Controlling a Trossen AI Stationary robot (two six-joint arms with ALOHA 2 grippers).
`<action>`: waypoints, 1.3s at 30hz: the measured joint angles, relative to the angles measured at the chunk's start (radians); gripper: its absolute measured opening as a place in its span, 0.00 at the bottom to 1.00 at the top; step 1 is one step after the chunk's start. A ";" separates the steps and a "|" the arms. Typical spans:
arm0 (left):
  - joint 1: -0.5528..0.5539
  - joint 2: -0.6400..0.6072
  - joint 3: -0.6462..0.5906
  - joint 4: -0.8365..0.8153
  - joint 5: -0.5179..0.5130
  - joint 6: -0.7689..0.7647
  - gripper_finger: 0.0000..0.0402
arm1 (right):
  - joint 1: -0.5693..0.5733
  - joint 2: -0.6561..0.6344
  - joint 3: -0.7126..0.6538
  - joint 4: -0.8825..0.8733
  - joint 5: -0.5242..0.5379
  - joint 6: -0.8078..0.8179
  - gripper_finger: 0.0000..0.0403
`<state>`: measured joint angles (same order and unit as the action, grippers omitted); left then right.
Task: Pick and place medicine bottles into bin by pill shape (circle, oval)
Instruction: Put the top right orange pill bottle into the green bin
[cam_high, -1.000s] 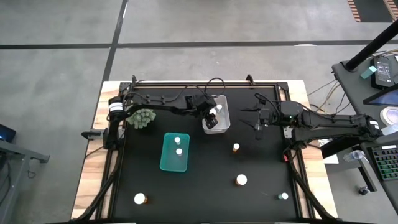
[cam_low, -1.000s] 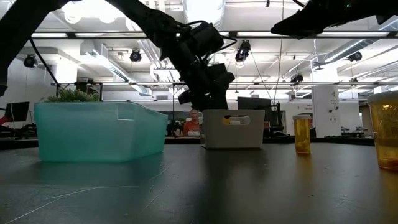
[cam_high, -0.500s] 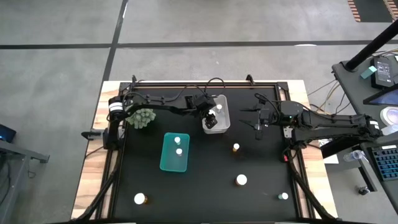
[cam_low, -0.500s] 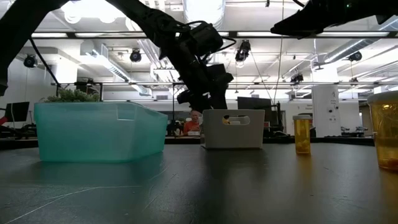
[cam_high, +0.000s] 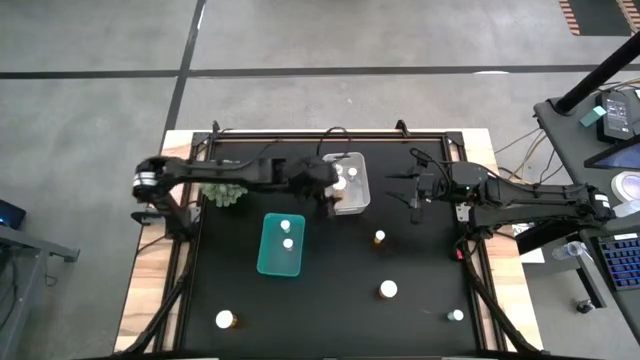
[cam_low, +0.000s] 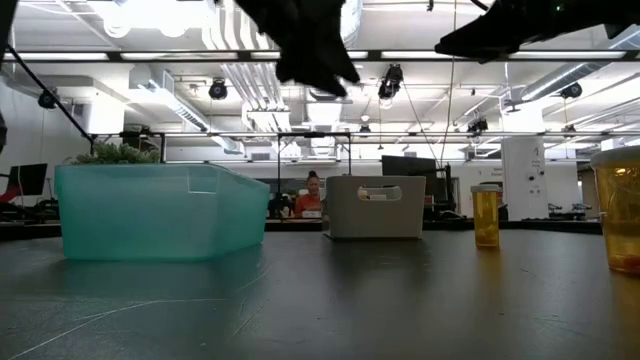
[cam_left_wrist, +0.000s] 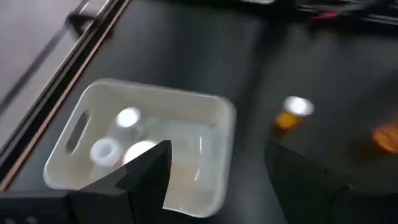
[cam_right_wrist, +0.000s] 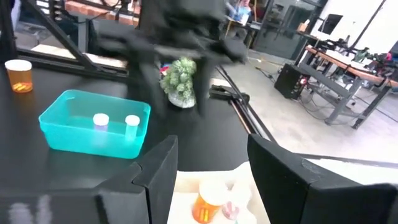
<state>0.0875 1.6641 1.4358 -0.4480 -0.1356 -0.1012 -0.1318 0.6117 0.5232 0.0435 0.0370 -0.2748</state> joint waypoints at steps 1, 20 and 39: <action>-0.024 -0.020 -0.009 -0.004 0.000 0.016 0.60 | 0.001 0.000 0.000 -0.001 0.011 0.005 0.46; -0.352 -0.314 -0.302 0.137 -0.002 0.092 0.60 | 0.001 0.035 0.008 -0.049 0.030 0.517 0.46; -0.349 -0.505 -0.688 0.547 -0.030 0.161 0.60 | 0.072 0.305 0.284 -0.414 -0.204 0.800 0.46</action>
<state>-0.2619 1.1596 0.7476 0.0994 -0.1654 0.0593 -0.0598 0.9165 0.8076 -0.3703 -0.1673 0.5252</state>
